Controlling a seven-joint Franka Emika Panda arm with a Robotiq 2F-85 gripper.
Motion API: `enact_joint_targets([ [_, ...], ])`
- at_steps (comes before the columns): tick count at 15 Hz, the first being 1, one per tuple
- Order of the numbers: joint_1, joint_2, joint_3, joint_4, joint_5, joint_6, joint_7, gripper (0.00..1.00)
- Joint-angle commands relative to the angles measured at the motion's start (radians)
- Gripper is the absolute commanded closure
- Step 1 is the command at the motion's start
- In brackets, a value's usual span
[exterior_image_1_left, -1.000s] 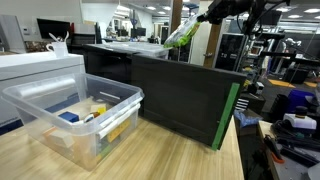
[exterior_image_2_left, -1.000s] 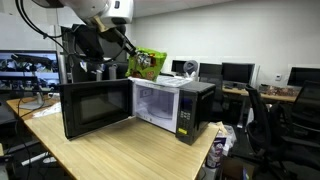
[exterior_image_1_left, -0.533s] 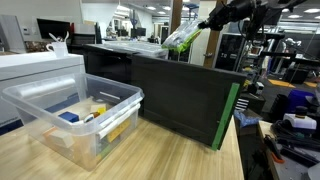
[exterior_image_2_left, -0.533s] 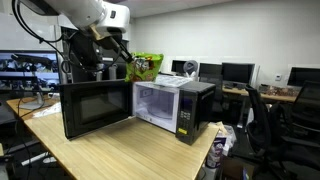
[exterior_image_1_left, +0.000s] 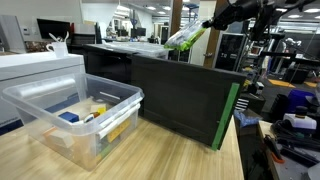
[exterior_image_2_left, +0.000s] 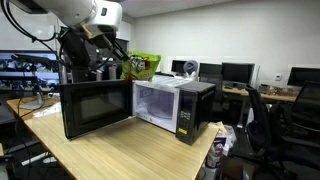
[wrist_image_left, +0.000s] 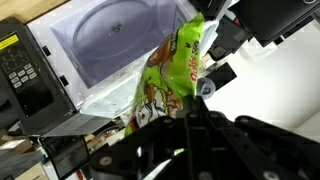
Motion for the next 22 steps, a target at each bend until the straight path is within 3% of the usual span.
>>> enact_joint_targets([
  [1,-0.021,-0.072,-0.017,-0.016,0.042,0.011,-0.023,1.00],
  [6,-0.041,-0.110,-0.049,-0.013,0.080,0.013,-0.032,1.00],
  [13,-0.053,-0.062,-0.054,-0.026,0.044,-0.010,0.012,1.00],
  [17,-0.044,-0.024,-0.047,-0.035,0.061,0.002,-0.003,1.00],
  [22,-0.019,0.113,-0.009,-0.001,0.070,0.047,-0.017,1.00],
])
